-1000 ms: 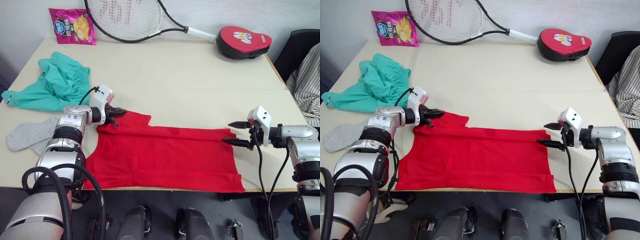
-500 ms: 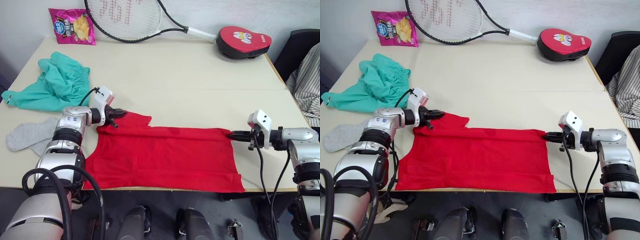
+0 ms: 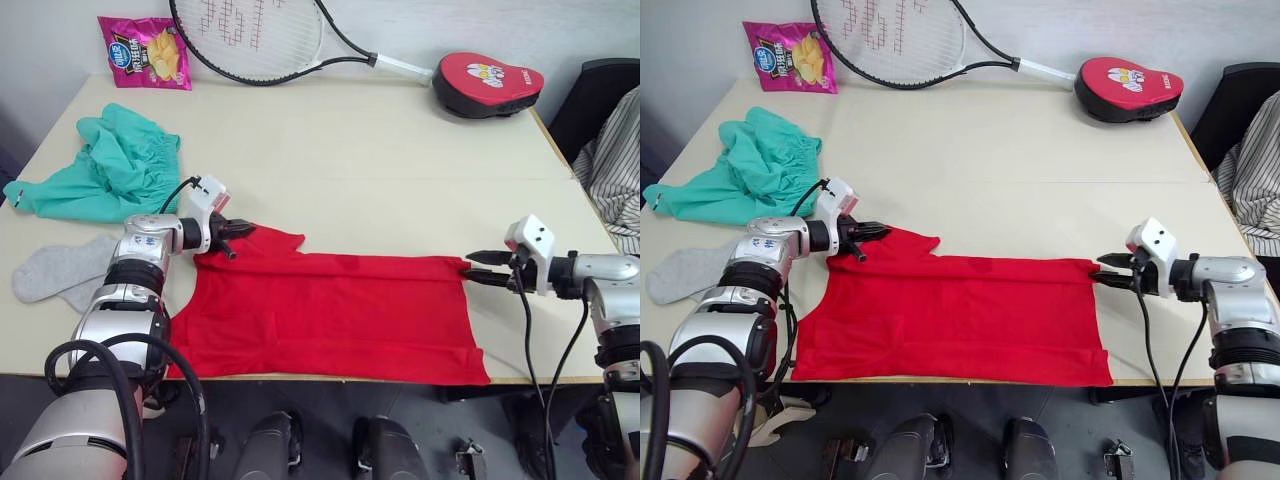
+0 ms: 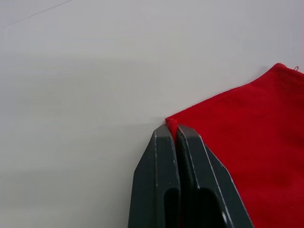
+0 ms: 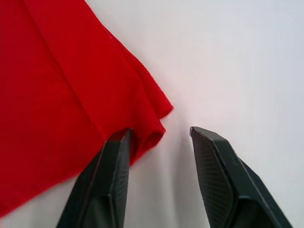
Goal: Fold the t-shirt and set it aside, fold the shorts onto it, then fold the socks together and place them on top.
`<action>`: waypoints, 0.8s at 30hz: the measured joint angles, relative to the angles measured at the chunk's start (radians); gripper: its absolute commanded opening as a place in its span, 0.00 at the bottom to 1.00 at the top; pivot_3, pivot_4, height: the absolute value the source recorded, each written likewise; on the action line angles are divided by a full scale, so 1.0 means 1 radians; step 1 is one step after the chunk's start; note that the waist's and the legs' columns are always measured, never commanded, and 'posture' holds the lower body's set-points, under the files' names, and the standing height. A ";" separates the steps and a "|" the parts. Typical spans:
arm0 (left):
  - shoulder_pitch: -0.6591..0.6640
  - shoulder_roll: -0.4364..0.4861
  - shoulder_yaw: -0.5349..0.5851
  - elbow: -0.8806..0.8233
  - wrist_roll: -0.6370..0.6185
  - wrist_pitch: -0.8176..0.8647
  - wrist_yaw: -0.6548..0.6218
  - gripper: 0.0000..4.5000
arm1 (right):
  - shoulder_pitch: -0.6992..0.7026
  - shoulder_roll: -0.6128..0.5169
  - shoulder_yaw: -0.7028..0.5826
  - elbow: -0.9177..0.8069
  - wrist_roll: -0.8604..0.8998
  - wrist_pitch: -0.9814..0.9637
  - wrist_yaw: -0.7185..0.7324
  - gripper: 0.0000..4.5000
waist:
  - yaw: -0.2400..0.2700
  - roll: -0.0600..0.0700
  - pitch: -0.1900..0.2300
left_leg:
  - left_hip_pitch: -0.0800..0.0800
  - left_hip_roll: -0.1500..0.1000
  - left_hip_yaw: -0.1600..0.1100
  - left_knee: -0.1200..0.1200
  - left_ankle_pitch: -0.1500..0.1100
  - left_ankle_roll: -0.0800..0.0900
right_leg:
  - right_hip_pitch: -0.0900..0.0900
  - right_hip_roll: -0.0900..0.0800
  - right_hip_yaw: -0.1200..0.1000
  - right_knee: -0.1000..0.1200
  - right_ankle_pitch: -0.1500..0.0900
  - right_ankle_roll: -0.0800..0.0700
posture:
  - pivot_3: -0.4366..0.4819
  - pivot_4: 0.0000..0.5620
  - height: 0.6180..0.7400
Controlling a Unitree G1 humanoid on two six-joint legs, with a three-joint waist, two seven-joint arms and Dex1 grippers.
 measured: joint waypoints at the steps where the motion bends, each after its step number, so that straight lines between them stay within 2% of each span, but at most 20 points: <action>1: 0.000 0.000 0.000 0.000 0.000 0.000 -0.001 0.00 | 0.005 -0.006 -0.001 -0.001 0.002 0.006 0.003 0.44 | 0.000 0.000 0.000 | 0.000 0.000 0.000 0.000 0.000 0.000 | 0.000 0.000 0.000 0.000 0.000 0.000 | 0.48 0.27 1.00; 24: 0.006 -0.002 -0.001 -0.004 -0.003 -0.001 -0.007 0.00 | 0.018 0.018 0.000 -0.114 0.038 0.110 0.027 0.44 | 0.001 0.000 0.000 | 0.000 0.000 0.000 0.000 0.000 0.000 | 0.000 0.000 0.000 0.000 0.000 0.000 | 0.48 0.27 1.00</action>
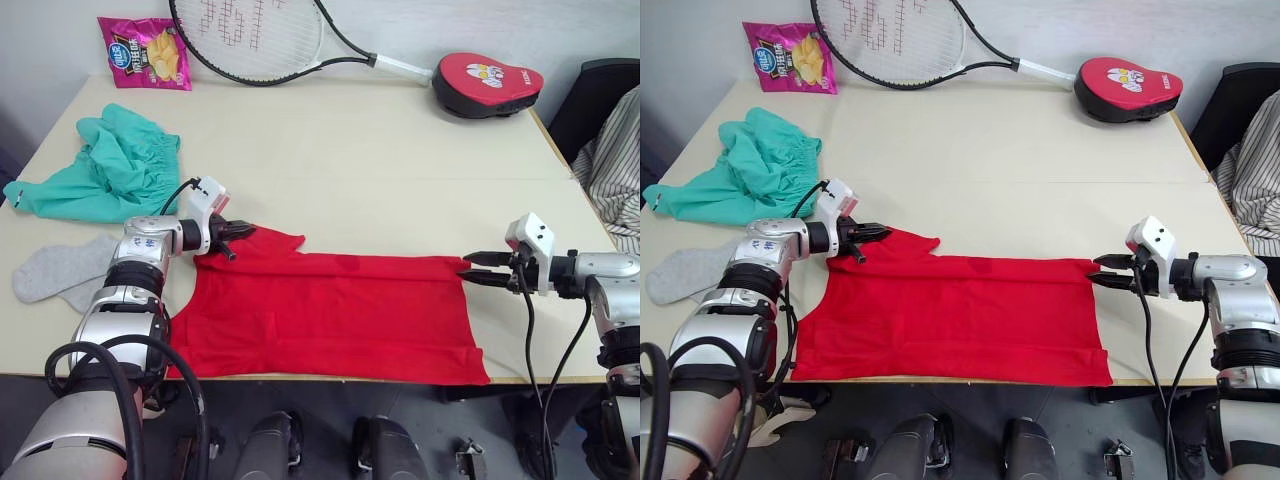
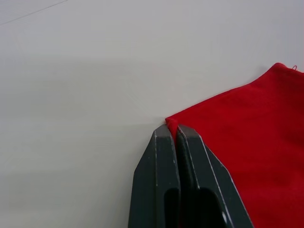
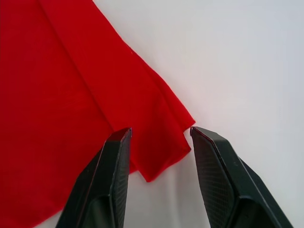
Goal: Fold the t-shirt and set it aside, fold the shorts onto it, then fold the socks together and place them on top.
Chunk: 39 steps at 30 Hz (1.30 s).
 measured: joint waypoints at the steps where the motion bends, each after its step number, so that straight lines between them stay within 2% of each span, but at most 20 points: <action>1: 0.000 0.000 0.000 0.000 0.000 0.000 0.000 0.00 | 0.000 0.000 0.000 -0.010 0.003 0.008 0.001 0.44 | 0.000 0.000 0.000 | 0.000 0.000 0.000 0.000 0.000 0.000 | 0.000 0.000 0.000 0.000 0.000 0.000 | 0.48 0.27 1.00; 14: 0.000 0.000 -0.001 0.000 0.000 0.000 -0.001 0.00 | 0.008 -0.001 0.002 -0.041 0.005 0.052 0.015 0.44 | 0.000 0.000 0.000 | 0.000 0.000 0.000 0.000 0.000 0.000 | 0.000 0.000 0.000 0.000 0.000 0.000 | 0.48 0.27 1.00; 17: 0.000 0.001 -0.001 0.000 0.000 0.000 -0.001 0.00 | 0.008 -0.001 0.005 -0.037 0.002 0.052 0.015 0.32 | 0.000 0.000 0.000 | 0.000 0.000 0.000 0.000 0.000 0.000 | 0.000 0.000 0.000 0.000 0.000 0.000 | 0.48 0.27 1.00; 21: 0.000 0.002 -0.001 0.000 0.000 0.000 -0.005 0.00 | 0.008 -0.001 0.006 -0.037 0.001 0.052 0.015 0.02 | -0.001 0.000 0.000 | 0.000 0.000 0.000 0.000 0.000 0.000 | 0.000 0.000 0.000 0.000 0.000 0.000 | 0.48 0.27 1.00; 32: 0.027 0.007 0.007 -0.013 -0.017 -0.061 -0.064 0.00 | 0.008 -0.001 0.007 -0.036 -0.006 0.008 0.026 0.01 | -0.001 0.000 0.000 | 0.000 0.000 0.000 0.000 0.000 0.000 | 0.000 0.000 0.000 0.000 0.000 0.000 | 0.48 0.27 1.00; 35: 0.048 0.009 0.021 -0.048 -0.040 -0.108 -0.105 0.00 | 0.011 -0.001 0.004 -0.046 0.001 -0.016 0.030 0.01 | -0.001 0.000 0.000 | 0.000 0.000 0.000 0.000 0.000 0.000 | 0.000 0.000 0.000 0.000 0.000 0.000 | 0.48 0.27 1.00; 39: 0.104 0.048 0.062 -0.193 -0.105 -0.184 -0.209 0.00 | 0.069 -0.029 -0.003 -0.107 0.022 -0.042 0.056 0.01 | -0.001 0.000 0.000 | 0.000 0.000 0.000 -0.001 0.000 0.000 | 0.000 0.000 0.000 -0.001 0.000 0.000 | 0.48 0.27 1.00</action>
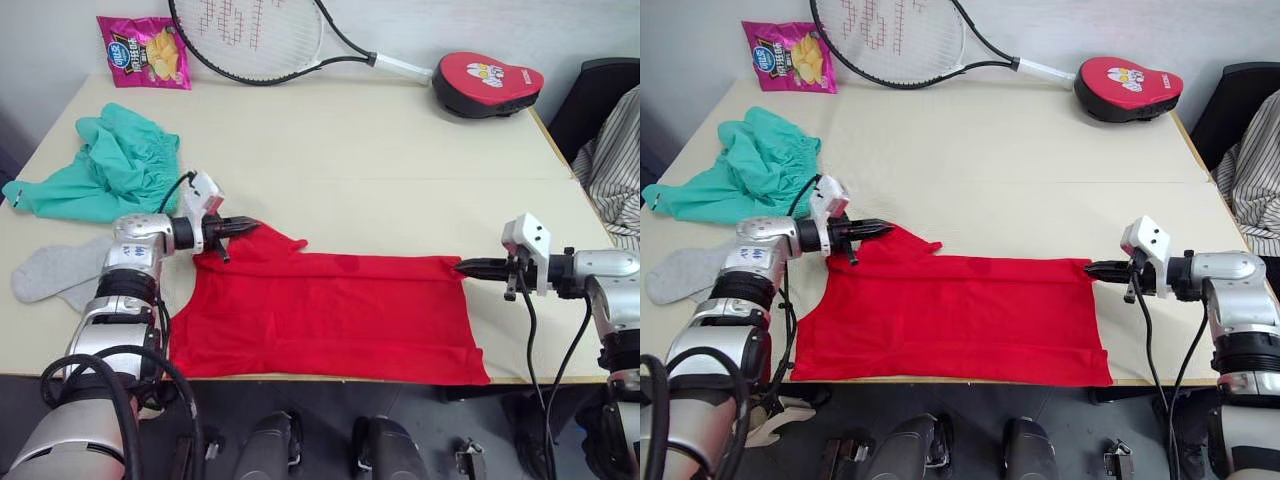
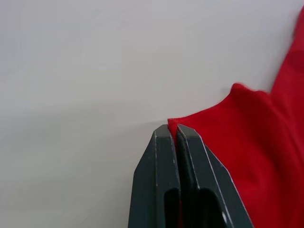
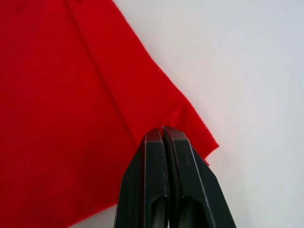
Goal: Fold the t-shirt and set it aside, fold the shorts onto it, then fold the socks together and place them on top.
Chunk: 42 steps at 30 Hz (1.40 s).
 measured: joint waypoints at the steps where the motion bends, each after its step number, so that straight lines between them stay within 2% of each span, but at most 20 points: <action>1: 0.019 0.014 0.013 -0.036 -0.018 -0.011 -0.024 0.00 | 0.015 -0.009 -0.010 -0.011 0.003 -0.009 0.004 0.01 | 0.000 0.000 0.000 | 0.000 0.000 0.000 0.000 0.000 0.000 | 0.000 0.000 0.000 0.000 0.000 0.000 | 0.48 0.27 1.00; 8: 0.240 0.085 0.079 -0.364 -0.153 -0.059 -0.145 0.00 | 0.132 -0.030 -0.072 -0.105 0.038 -0.108 0.002 0.01 | -0.001 0.000 0.000 | 0.001 0.000 0.000 0.000 0.000 0.000 | 0.001 0.000 0.000 0.000 0.000 0.000 | 0.48 0.27 1.00; 10: 0.335 0.117 0.085 -0.471 -0.169 -0.076 -0.171 0.00 | 0.172 -0.030 -0.081 -0.117 0.038 -0.163 -0.008 0.01 | -0.002 0.000 0.000 | 0.001 0.000 0.000 0.000 0.000 0.000 | 0.001 0.000 0.001 0.000 0.000 0.000 | 0.48 0.27 1.00; 16: 0.505 0.149 0.104 -0.643 -0.180 -0.174 -0.171 0.00 | 0.207 0.007 -0.084 -0.099 0.026 -0.334 -0.053 0.01 | 0.001 0.000 0.000 | 0.002 0.000 -0.001 0.000 -0.001 0.000 | 0.001 -0.002 0.001 -0.004 0.000 0.000 | 0.48 0.27 1.00; 23: 0.605 0.178 0.101 -0.672 -0.144 -0.430 -0.160 0.00 | 0.247 0.035 -0.071 -0.047 0.006 -0.451 -0.077 0.01 | -0.001 0.000 0.000 | 0.002 0.000 0.000 -0.001 -0.001 0.001 | 0.001 -0.002 0.000 -0.005 0.000 0.000 | 0.48 0.27 1.00; 33: 0.648 0.241 0.025 -0.658 -0.106 -0.832 -0.180 0.00 | 0.254 0.036 -0.069 -0.013 0.002 -0.516 -0.091 0.01 | -0.002 0.001 0.000 | 0.002 0.000 -0.001 -0.002 -0.003 0.001 | 0.001 -0.002 0.000 -0.006 0.000 0.000 | 0.48 0.27 1.00; 37: 0.659 0.266 -0.024 -0.630 -0.096 -0.933 -0.176 0.00 | 0.259 0.036 -0.069 -0.010 0.002 -0.533 -0.097 0.01 | -0.003 0.001 0.000 | 0.002 0.000 -0.001 -0.002 -0.003 0.001 | 0.001 -0.002 0.000 -0.006 0.000 0.000 | 0.48 0.27 1.00; 42: 0.661 0.316 -0.030 -0.544 -0.070 -1.018 -0.140 0.00 | 0.281 0.036 -0.069 -0.010 0.007 -0.538 -0.095 0.01 | -0.003 0.001 0.000 | 0.002 0.000 -0.001 -0.002 -0.003 0.002 | 0.001 -0.003 0.000 -0.006 0.000 0.000 | 0.48 0.27 1.00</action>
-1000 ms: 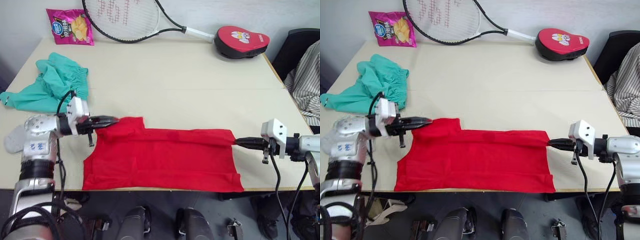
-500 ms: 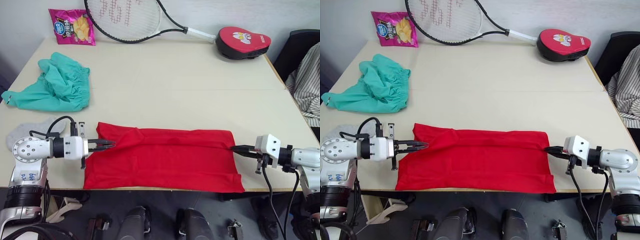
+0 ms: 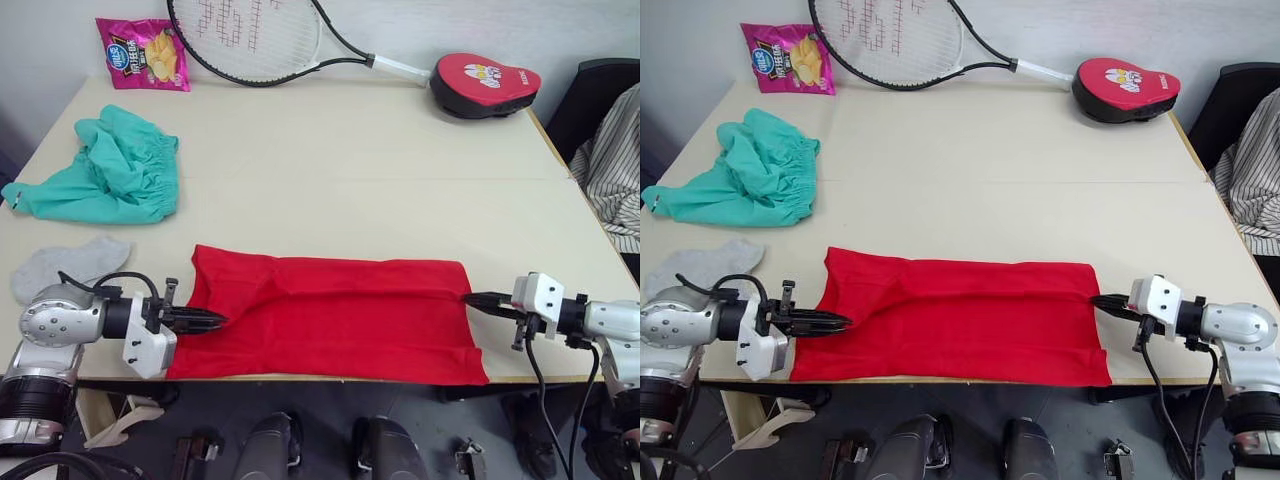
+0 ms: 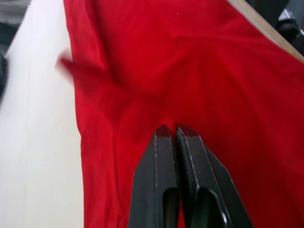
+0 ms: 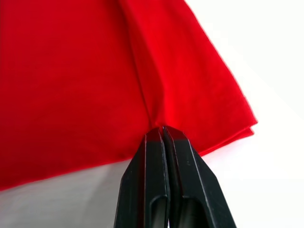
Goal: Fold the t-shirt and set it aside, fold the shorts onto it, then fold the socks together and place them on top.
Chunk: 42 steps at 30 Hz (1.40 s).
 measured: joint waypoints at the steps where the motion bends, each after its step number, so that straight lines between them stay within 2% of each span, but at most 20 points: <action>1: 0.005 0.006 0.000 0.004 0.001 -0.001 0.010 0.00 | 0.006 0.000 0.000 0.000 0.001 0.000 0.000 0.01 | 0.000 0.000 0.000 | 0.000 0.000 0.000 0.000 0.000 0.000 | 0.000 0.000 0.000 0.000 0.000 0.000 | 0.48 0.27 1.00; 4: 0.041 0.027 -0.005 0.005 -0.002 0.061 0.037 0.00 | 0.028 0.000 0.000 -0.010 0.002 0.005 -0.002 0.01 | 0.000 0.000 0.000 | 0.000 0.000 0.000 0.000 0.000 0.000 | 0.000 0.000 0.000 0.000 0.000 0.000 | 0.48 0.27 1.00; 6: 0.081 0.036 -0.005 -0.018 -0.037 0.177 0.047 0.11 | 0.039 0.000 -0.001 -0.024 0.016 0.034 -0.006 0.00 | -0.002 0.000 0.000 | 0.000 0.000 0.000 -0.001 0.000 0.000 | 0.000 0.000 0.000 0.001 0.000 0.000 | 0.48 0.27 1.00; 9: 0.121 0.035 0.008 -0.079 -0.119 0.395 0.079 0.29 | 0.054 -0.001 -0.002 -0.066 0.047 0.101 -0.002 0.15 | -0.003 0.000 0.000 | 0.000 0.000 -0.001 -0.001 0.000 0.000 | 0.000 0.000 0.000 0.001 0.000 0.000 | 0.48 0.27 1.00; 11: 0.160 0.057 0.028 -0.155 -0.198 0.585 0.090 0.43 | 0.079 -0.016 -0.002 -0.110 0.067 0.148 0.012 0.29 | -0.003 0.000 0.000 | 0.000 0.000 -0.001 -0.001 -0.001 0.000 | 0.000 0.000 0.000 0.002 0.000 0.000 | 0.48 0.27 1.00; 14: 0.238 0.116 0.088 -0.251 -0.314 0.855 0.088 0.44 | 0.113 -0.067 -0.011 -0.173 0.097 0.225 0.030 0.52 | -0.007 0.001 0.000 | 0.000 0.000 -0.001 -0.001 -0.001 0.000 | 0.000 0.000 0.001 0.001 0.000 0.000 | 0.48 0.27 1.00; 16: 0.280 0.148 0.140 -0.293 -0.382 1.006 0.082 0.44 | 0.135 -0.114 -0.040 -0.229 0.146 0.338 0.045 0.52 | -0.008 0.001 0.001 | 0.000 0.000 -0.001 -0.001 -0.001 0.000 | 0.000 0.000 0.001 -0.001 0.000 -0.001 | 0.48 0.27 1.00; 21: 0.307 0.154 0.263 -0.371 -0.556 1.319 0.089 0.44 | 0.108 -0.186 -0.123 -0.388 0.324 0.671 0.041 0.52 | -0.009 0.002 0.001 | 0.001 0.001 -0.003 -0.002 -0.005 -0.007 | 0.000 0.000 0.001 -0.002 -0.001 -0.001 | 0.48 0.27 1.00; 24: 0.246 0.111 0.295 -0.402 -0.598 1.404 0.144 0.24 | 0.074 -0.144 -0.131 -0.460 0.371 0.758 -0.017 0.31 | -0.005 0.001 0.000 | 0.001 0.001 -0.003 -0.002 -0.005 -0.008 | 0.000 0.000 0.001 -0.004 -0.001 -0.001 | 0.48 0.27 1.00; 27: 0.126 -0.028 0.248 -0.440 -0.546 1.379 0.257 0.03 | 0.020 0.019 -0.045 -0.558 0.339 0.749 -0.126 0.09 | 0.004 0.001 0.000 | 0.000 0.001 -0.002 -0.002 -0.005 -0.008 | 0.000 0.000 0.001 -0.003 -0.001 -0.001 | 0.48 0.27 1.00; 28: 0.105 -0.066 0.222 -0.446 -0.517 1.366 0.288 0.00 | 0.011 0.070 -0.009 -0.576 0.313 0.737 -0.165 0.00 | 0.006 0.001 0.000 | 0.000 0.000 -0.001 -0.002 -0.005 -0.008 | 0.000 0.001 0.001 -0.003 0.000 -0.001 | 0.48 0.27 1.00; 32: 0.060 -0.223 0.114 -0.450 -0.375 1.322 0.440 0.00 | -0.034 0.313 0.157 -0.598 0.130 0.651 -0.385 0.00 | 0.006 0.001 0.000 | -0.001 0.000 0.000 -0.002 -0.002 -0.004 | -0.001 0.003 0.001 0.002 0.000 -0.001 | 0.48 0.27 1.00; 37: 0.059 -0.349 0.019 -0.452 -0.220 1.299 0.600 0.00 | -0.042 0.576 0.339 -0.570 -0.079 0.585 -0.635 0.00 | 0.002 0.001 -0.001 | -0.001 0.001 0.000 -0.002 -0.002 -0.005 | -0.001 0.005 0.002 0.002 0.000 -0.001 | 0.48 0.27 1.00; 39: 0.052 -0.387 0.012 -0.450 -0.181 1.289 0.659 0.00 | -0.046 0.629 0.388 -0.535 -0.146 0.563 -0.705 0.00 | 0.002 0.000 -0.001 | -0.001 0.001 0.000 -0.002 -0.002 -0.005 | -0.001 0.005 0.002 0.003 0.000 -0.001 | 0.48 0.27 1.00; 42: 0.047 -0.414 0.018 -0.439 -0.131 1.261 0.731 0.00 | -0.048 0.657 0.393 -0.454 -0.215 0.540 -0.803 0.00 | 0.007 -0.001 -0.001 | -0.001 0.000 -0.001 -0.002 -0.002 -0.005 | -0.001 0.004 0.002 0.002 0.000 -0.001 | 0.48 0.27 1.00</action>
